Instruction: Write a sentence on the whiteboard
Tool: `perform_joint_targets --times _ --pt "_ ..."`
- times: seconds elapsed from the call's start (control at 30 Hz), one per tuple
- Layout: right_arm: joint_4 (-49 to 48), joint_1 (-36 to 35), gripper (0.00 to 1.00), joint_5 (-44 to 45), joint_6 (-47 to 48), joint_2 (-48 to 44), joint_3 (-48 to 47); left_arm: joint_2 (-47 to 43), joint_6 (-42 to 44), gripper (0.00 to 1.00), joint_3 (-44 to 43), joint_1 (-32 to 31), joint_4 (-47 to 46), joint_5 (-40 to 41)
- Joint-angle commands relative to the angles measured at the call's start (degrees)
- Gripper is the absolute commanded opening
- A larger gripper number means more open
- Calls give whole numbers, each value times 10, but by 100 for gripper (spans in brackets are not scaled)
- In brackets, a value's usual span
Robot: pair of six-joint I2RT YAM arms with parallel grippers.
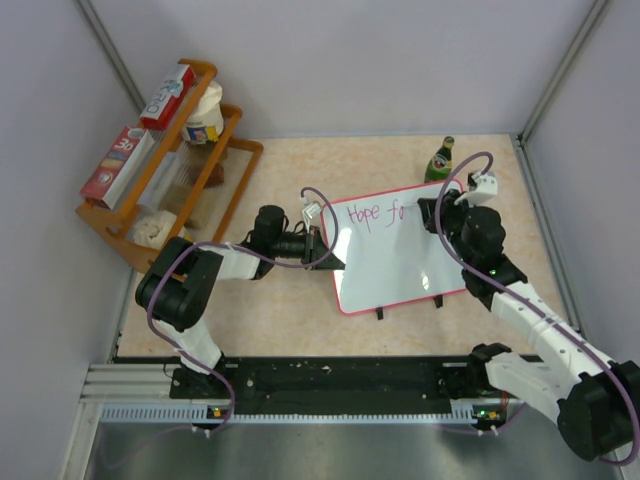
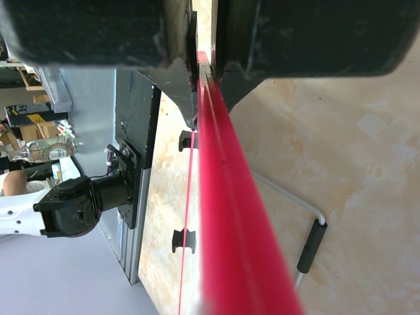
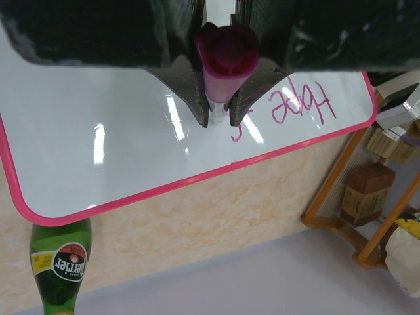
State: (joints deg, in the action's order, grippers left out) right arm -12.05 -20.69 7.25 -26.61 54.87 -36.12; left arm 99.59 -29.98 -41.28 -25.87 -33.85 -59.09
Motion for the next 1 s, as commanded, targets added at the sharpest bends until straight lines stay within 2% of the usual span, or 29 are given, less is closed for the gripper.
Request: perform_joint_targets --times 0.0,0.23,0.7,0.97 --pt "4 7 0 -2 4 -13 -6 9 90 0 12 -29 61 -19" --pt "6 19 0 -4 -2 -49 -2 8 90 0 13 -30 61 -19" --pt "-11 25 0 -8 -1 0 -1 8 90 0 13 -30 61 -20" --pt "8 27 0 -6 0 -20 24 8 90 0 12 -30 62 -19"
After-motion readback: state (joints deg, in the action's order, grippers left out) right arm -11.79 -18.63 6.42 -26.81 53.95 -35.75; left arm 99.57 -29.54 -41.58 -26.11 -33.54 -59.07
